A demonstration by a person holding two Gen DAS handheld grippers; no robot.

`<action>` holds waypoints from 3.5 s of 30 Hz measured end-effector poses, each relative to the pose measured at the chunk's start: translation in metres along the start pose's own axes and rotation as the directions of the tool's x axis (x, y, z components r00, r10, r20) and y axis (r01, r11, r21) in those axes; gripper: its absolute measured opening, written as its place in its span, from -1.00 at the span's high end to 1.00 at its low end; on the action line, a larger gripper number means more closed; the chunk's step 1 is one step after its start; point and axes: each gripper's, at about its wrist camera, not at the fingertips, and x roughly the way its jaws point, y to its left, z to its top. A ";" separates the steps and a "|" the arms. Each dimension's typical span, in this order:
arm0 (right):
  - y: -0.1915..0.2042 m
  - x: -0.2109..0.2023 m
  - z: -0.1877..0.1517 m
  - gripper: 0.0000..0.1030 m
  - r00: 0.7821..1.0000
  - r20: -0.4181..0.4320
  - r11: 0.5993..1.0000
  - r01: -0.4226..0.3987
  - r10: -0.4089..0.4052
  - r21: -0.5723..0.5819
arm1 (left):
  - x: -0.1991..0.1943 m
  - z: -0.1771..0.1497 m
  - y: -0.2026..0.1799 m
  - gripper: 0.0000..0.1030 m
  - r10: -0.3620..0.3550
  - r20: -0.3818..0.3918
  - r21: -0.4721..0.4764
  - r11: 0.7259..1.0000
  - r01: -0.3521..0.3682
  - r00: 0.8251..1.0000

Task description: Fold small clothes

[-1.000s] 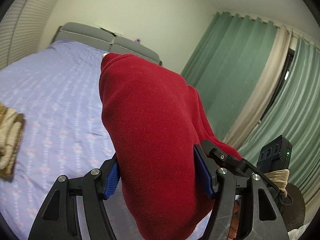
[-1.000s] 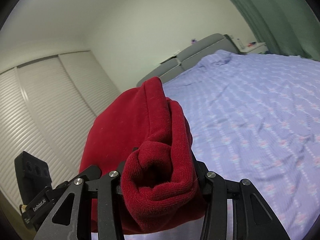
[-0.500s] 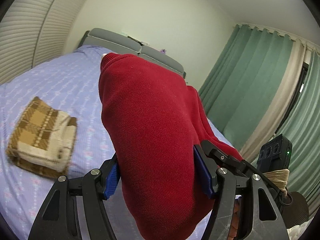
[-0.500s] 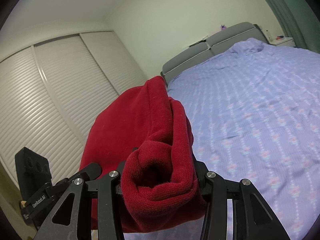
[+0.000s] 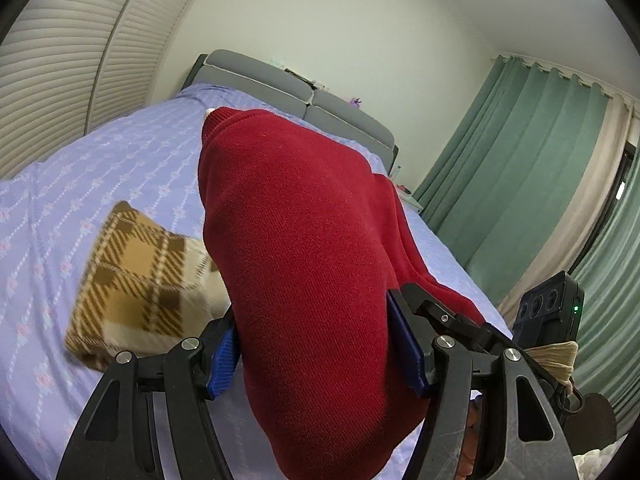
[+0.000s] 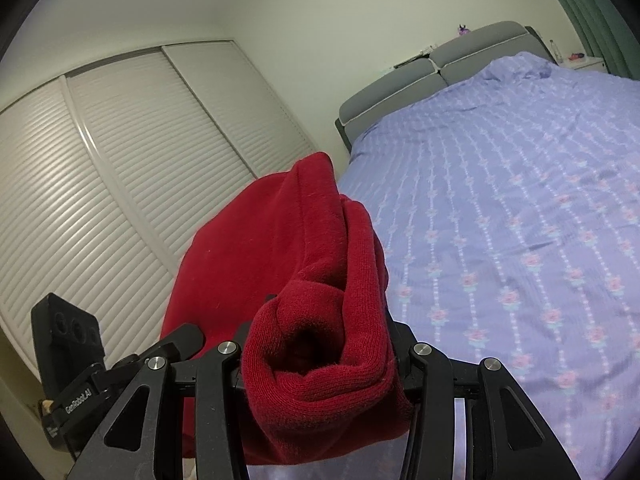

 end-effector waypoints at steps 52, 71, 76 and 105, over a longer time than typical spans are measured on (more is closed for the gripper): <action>0.021 0.111 -0.057 -0.30 0.974 -0.227 1.000 0.016 -0.016 -0.003 | 0.029 0.013 0.081 -0.63 0.518 0.006 0.252 0.827 -0.503 0.855; -0.028 -0.054 -0.021 -0.77 0.965 -0.148 0.955 0.179 -0.218 -0.237 | -0.015 -0.060 -0.094 -1.00 0.542 0.087 0.333 0.775 -0.537 0.836; -0.045 -0.108 -0.016 -0.78 0.947 -0.137 0.915 0.234 -0.291 -0.329 | 0.002 -0.089 -0.146 -1.00 0.480 0.065 0.393 0.794 -0.465 0.875; -0.121 -0.306 -0.017 -0.78 0.924 0.020 0.887 0.372 -0.382 -0.274 | 0.013 -0.181 -0.302 -1.00 0.309 0.062 0.373 0.875 -0.309 0.949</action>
